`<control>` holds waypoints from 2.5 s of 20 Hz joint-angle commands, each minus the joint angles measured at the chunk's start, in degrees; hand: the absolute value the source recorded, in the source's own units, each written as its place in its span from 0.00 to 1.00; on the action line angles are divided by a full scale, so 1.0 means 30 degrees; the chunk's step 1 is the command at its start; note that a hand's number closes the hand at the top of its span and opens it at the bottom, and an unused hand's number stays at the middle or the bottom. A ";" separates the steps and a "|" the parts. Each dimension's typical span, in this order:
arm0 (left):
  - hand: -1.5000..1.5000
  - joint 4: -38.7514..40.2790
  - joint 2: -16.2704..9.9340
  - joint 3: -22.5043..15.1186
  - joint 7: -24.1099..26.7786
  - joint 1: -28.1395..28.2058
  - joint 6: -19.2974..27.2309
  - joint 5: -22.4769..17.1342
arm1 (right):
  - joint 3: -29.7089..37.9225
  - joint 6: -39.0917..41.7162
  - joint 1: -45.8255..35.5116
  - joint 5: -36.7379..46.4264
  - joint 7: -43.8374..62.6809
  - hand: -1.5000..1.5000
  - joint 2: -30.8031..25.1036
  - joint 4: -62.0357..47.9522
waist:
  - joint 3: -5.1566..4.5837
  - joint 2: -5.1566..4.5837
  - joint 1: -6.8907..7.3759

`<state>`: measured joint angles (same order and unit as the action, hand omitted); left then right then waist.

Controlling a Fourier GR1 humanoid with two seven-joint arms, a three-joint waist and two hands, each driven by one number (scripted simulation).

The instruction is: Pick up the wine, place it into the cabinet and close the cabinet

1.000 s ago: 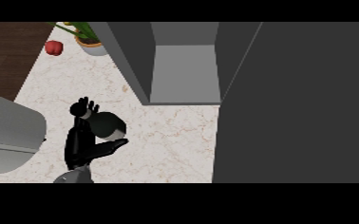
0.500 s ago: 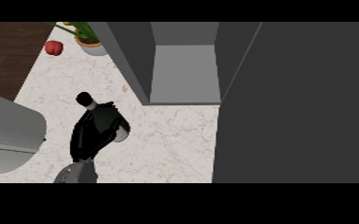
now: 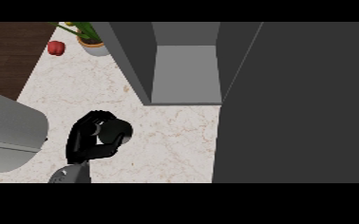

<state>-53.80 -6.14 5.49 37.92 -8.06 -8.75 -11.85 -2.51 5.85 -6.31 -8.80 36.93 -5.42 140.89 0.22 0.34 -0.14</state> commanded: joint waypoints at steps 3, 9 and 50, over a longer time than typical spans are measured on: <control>1.00 -0.1606 -0.1951 0.0180 -0.0252 0.1709 -0.1520 0.0018 | 0.0099 0.0355 0.0950 -0.1037 0.0082 0.00 0.0091 0.1560 | -0.0067 -0.0079 0.0049; 1.00 -0.4154 -0.1534 0.0182 0.0675 0.3177 -0.0322 0.0438 | 0.0890 0.1217 0.2176 -0.2369 -0.0357 0.00 -0.0026 0.2495 | -0.0050 -0.0042 0.0018; 1.00 -1.5612 0.2046 -1.1462 -1.3440 -0.4045 1.3115 0.1811 | 0.1430 0.1183 0.0671 -0.2356 0.0758 0.00 0.0300 0.1745 | -0.0072 -0.0088 -0.0231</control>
<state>-104.60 -0.08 -24.73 -5.14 -16.68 24.16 -7.06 1.21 10.06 -5.15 -10.43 35.59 -4.30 139.05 0.03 0.09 -0.73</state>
